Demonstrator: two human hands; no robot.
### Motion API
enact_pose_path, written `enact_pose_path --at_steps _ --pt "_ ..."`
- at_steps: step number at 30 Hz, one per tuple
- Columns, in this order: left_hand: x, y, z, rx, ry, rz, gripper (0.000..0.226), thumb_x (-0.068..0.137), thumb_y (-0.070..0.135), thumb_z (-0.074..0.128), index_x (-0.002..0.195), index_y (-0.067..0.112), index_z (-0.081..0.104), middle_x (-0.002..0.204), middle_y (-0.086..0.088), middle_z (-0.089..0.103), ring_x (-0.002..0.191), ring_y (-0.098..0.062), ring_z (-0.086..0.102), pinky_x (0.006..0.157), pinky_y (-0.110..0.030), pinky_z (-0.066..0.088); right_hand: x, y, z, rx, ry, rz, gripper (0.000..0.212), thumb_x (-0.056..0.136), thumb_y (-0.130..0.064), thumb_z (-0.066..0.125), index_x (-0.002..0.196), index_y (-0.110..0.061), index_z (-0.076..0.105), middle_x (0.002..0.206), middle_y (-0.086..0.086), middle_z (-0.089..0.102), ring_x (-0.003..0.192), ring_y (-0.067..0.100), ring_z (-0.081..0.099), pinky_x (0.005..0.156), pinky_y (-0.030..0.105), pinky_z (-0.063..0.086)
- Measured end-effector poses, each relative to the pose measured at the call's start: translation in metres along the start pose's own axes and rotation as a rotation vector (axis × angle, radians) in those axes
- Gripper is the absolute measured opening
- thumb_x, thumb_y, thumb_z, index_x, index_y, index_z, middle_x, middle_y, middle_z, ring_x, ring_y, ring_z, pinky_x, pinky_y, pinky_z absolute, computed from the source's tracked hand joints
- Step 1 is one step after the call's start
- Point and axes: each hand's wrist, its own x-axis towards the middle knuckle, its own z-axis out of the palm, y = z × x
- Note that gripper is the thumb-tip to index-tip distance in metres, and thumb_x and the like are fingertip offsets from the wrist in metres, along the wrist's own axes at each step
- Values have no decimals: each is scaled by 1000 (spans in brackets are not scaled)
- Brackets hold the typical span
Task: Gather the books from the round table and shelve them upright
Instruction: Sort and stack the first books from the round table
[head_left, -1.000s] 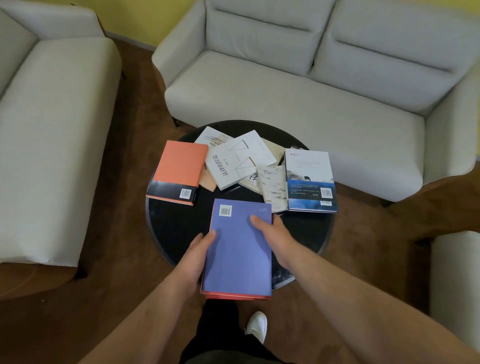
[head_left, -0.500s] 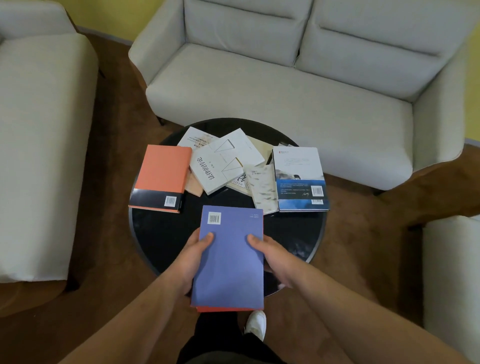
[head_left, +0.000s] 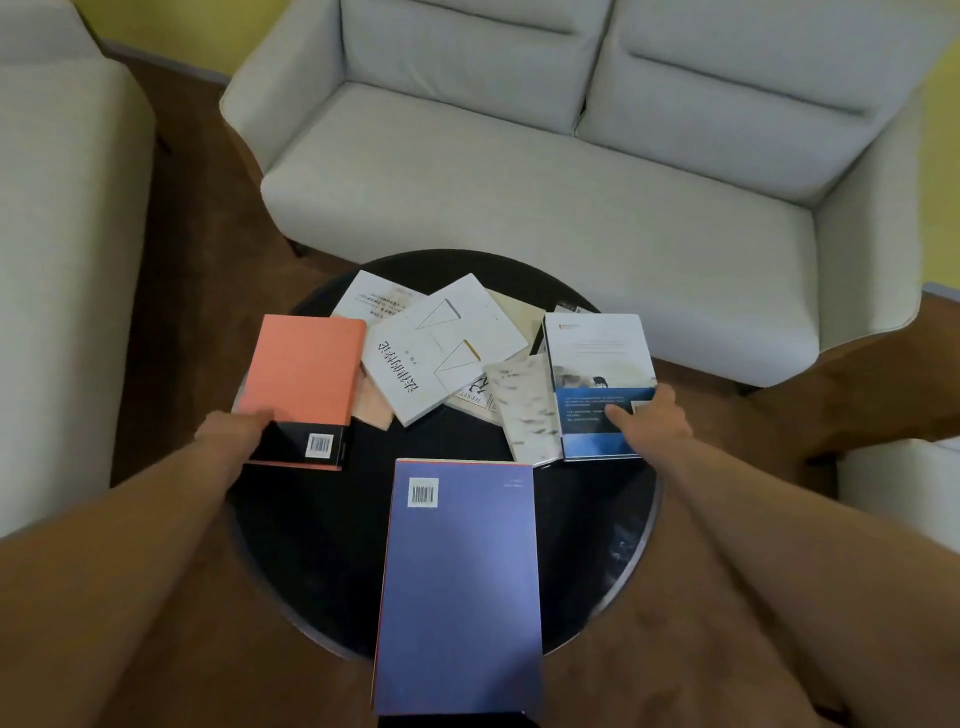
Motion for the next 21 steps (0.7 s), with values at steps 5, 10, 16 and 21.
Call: enact_pose_path --at_steps 5,10,16,21 --pt "2 -2 -3 59 1 30 55 83 41 73 118 3 54 111 -21 61 99 -40 63 89 -51 56 6 2 -3 22 -7 77 80 78 -52 79 137 -13 40 135 13 55 110 29 61 84 40 55" --pt "-9 7 -8 189 -37 53 57 71 45 75 110 5 59 104 -19 64 95 -37 65 90 -47 56 -1 2 -11 -11 -29 101 84 67 -69 76 129 -19 49 123 9 61 102 26 62 88 43 58" --pt "2 1 -1 86 -132 -35 61 73 22 84 123 0 56 120 -23 60 109 -40 62 99 -51 51 -24 -11 -29 223 33 111 65 86 -47 73 132 -5 54 119 11 63 92 23 57 70 31 49" --pt "21 -9 -10 -60 -252 -99 46 71 15 83 112 3 65 117 -21 68 103 -40 64 100 -53 49 -45 -16 -39 653 -212 218 31 88 -15 76 112 1 64 100 15 70 77 26 68 65 37 56"
